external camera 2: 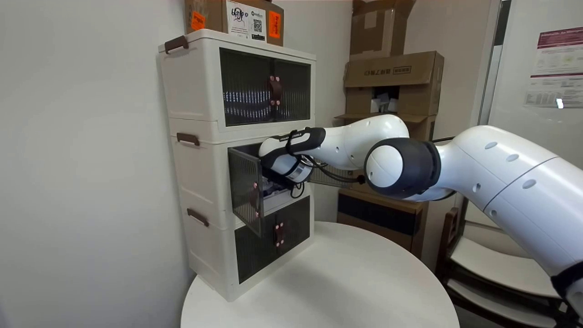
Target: Put the towel inside the shelf in the middle
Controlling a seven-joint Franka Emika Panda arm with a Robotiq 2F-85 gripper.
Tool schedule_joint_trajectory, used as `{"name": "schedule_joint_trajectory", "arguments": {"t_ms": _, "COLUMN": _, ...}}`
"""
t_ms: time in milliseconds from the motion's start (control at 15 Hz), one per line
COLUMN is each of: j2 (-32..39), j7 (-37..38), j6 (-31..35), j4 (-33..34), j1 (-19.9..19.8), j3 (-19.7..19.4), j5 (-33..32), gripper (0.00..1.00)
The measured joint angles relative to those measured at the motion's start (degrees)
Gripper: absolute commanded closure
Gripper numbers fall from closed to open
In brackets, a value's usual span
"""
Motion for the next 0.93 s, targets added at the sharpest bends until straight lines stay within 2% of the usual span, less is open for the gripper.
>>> {"name": "schedule_joint_trajectory", "arguments": {"t_ms": 267, "j2": -0.41, "j7": -0.26, "j6": 0.01, "j4": -0.34, "j1": 0.37, "j3": -1.85, "j5": -0.75, "gripper": 0.0}}
{"name": "schedule_joint_trajectory", "arguments": {"t_ms": 600, "j2": -4.26, "j7": 0.72, "j6": -1.05, "j4": -4.72, "j1": 1.44, "j3": -8.68, "j5": -3.72, "gripper": 0.0}}
{"name": "schedule_joint_trajectory", "arguments": {"t_ms": 933, "j2": -8.9, "j7": 0.88, "j6": -3.89, "j4": -10.05, "j1": 1.36, "j3": -9.7, "j5": -3.95, "gripper": 0.0}}
